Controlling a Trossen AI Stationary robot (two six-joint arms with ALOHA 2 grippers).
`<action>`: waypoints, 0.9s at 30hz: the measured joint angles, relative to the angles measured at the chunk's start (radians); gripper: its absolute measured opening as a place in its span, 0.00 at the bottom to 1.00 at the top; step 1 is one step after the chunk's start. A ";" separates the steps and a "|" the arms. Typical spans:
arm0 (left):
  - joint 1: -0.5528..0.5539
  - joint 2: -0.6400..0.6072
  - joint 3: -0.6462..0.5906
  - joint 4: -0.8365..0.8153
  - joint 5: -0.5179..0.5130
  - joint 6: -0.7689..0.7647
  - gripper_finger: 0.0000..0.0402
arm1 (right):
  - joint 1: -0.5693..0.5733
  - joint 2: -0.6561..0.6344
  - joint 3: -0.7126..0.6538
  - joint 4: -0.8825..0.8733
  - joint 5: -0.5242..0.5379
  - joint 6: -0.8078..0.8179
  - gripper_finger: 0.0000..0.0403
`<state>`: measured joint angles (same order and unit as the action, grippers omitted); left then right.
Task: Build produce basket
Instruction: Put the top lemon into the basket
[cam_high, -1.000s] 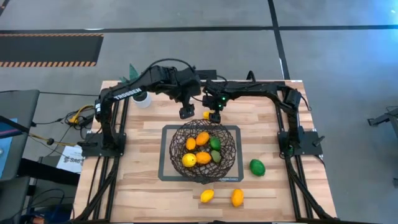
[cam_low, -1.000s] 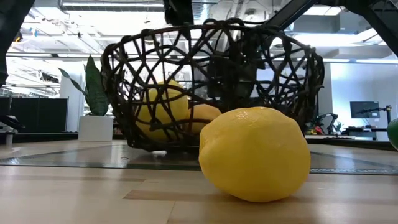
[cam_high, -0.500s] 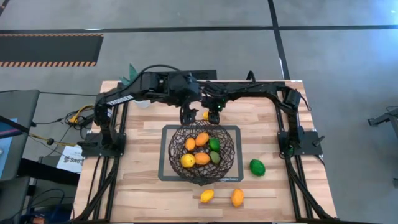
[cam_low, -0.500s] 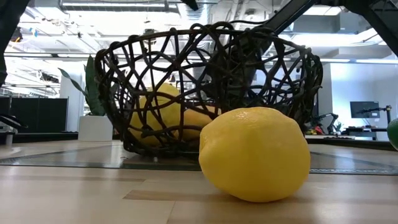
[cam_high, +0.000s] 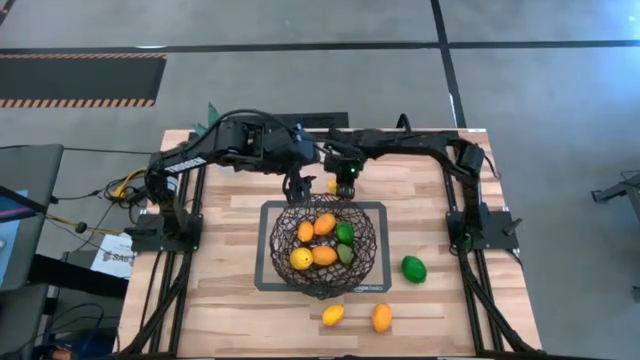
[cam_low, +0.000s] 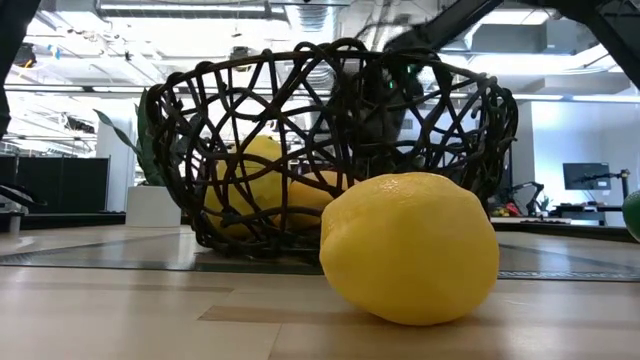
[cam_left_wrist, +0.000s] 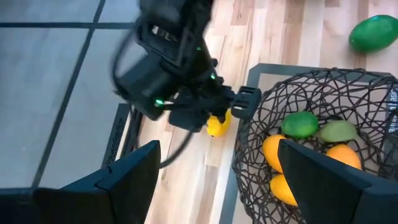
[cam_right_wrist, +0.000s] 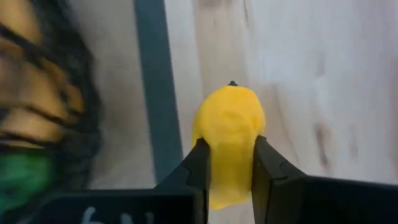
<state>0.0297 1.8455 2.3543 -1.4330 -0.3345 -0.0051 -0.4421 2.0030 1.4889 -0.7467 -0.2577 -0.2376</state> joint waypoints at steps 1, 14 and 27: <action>-0.005 0.000 0.000 0.000 -0.010 0.000 0.77 | -0.001 -0.009 0.024 -0.018 0.000 -0.003 0.16; -0.104 -0.009 0.002 -0.105 -0.044 -0.127 0.77 | 0.045 -0.314 0.210 -0.259 0.080 0.098 0.16; -0.287 -0.008 0.002 -0.134 -0.073 -0.304 0.77 | 0.484 -0.352 -0.029 -0.158 0.125 0.411 0.15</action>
<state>-0.2570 1.8374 2.3562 -1.5665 -0.4074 -0.3092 0.0424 1.6515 1.4598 -0.9044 -0.1324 0.1735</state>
